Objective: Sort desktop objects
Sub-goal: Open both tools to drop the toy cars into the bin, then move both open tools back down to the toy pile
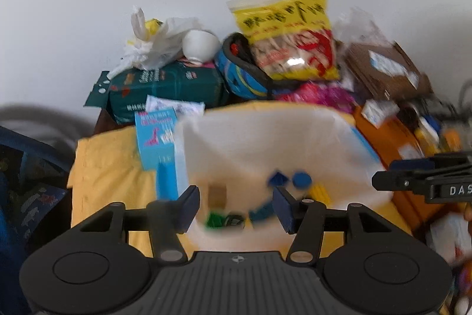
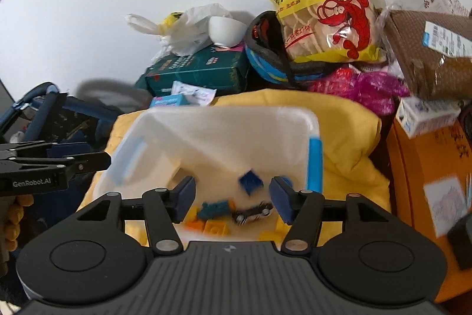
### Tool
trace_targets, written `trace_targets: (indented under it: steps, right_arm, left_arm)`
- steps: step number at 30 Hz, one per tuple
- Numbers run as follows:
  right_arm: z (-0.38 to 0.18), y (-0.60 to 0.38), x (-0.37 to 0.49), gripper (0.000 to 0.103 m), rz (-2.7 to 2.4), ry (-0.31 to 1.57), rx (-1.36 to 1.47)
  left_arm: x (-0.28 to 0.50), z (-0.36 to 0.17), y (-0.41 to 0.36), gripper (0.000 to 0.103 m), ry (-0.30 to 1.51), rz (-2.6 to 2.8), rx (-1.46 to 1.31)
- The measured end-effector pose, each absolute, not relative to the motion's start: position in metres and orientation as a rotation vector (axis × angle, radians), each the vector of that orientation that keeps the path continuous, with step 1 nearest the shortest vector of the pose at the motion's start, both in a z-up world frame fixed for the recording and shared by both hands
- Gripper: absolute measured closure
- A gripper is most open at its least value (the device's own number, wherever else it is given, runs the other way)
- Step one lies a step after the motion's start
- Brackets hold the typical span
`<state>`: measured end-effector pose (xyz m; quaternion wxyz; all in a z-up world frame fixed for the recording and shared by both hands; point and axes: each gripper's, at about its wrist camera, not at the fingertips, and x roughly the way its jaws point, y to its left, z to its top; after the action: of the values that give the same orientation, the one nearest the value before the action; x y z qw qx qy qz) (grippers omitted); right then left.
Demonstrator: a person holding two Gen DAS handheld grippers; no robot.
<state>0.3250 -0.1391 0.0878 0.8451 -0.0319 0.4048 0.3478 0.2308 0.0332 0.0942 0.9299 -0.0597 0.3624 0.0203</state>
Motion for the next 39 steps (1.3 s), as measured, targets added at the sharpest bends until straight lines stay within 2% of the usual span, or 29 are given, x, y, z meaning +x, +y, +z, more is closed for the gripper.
trace_targets:
  steps: [5, 10, 14, 39]
  right_arm:
    - [0.057, -0.165, 0.252, 0.043, 0.760, 0.809, -0.113]
    - [0.000, -0.178, 0.196, 0.043, 0.747, 0.903, -0.165]
    - [-0.033, -0.175, 0.176, 0.045, 0.746, 1.000, -0.159]
    - [-0.052, -0.178, 0.162, 0.044, 0.705, 1.024, -0.203]
  left_arm:
    - [0.158, 0.051, 0.011, 0.045, 0.753, 0.029, -0.095]
    - [0.117, -0.005, -0.017, 0.047, 0.887, -0.010, -0.082]
    - [0.112, -0.029, -0.035, 0.048, 0.932, -0.047, -0.071]
    - [0.129, -0.048, -0.066, 0.047, 0.960, -0.067, -0.021]
